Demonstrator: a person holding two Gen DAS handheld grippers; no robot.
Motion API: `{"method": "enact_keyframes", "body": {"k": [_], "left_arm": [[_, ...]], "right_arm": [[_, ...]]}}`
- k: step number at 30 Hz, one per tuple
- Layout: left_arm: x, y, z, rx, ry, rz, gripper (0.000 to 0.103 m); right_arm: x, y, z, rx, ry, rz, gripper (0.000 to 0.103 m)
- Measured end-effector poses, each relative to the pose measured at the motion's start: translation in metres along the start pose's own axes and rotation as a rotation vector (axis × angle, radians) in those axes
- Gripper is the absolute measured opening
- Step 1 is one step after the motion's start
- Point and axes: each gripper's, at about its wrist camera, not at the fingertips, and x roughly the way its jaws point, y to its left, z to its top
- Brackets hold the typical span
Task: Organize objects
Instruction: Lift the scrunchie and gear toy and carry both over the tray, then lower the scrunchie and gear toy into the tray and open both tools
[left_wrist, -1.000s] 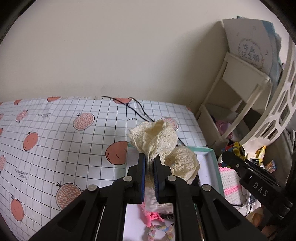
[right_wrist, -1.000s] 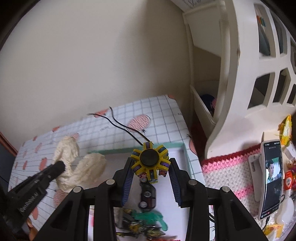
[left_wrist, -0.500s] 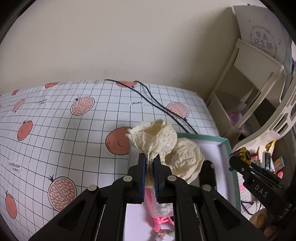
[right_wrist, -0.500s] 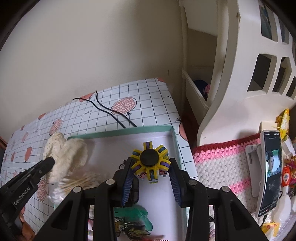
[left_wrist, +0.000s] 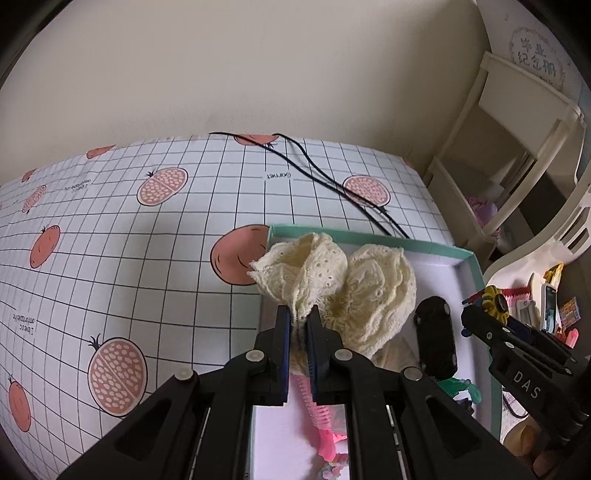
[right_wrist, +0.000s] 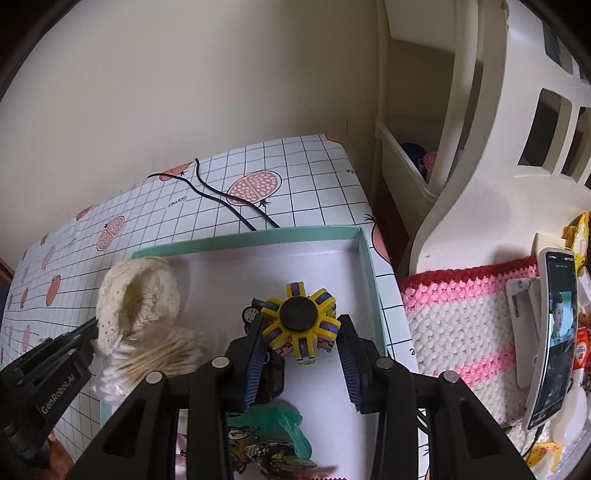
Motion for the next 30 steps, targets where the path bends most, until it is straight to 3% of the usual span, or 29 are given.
{"method": "enact_keyframes", "body": {"k": [26,30], "left_arm": [[0.007,0.012,0.007,-0.039,0.006,-0.037,0.009],[0.002,0.01,0.007,-0.037,0.009,-0.04,0.011]], "right_arm": [[0.007,0.004,-0.004,-0.012,0.036,0.01,0.04],[0.005,0.002,-0.003,0.005,0.031,0.02,0.047]]}}
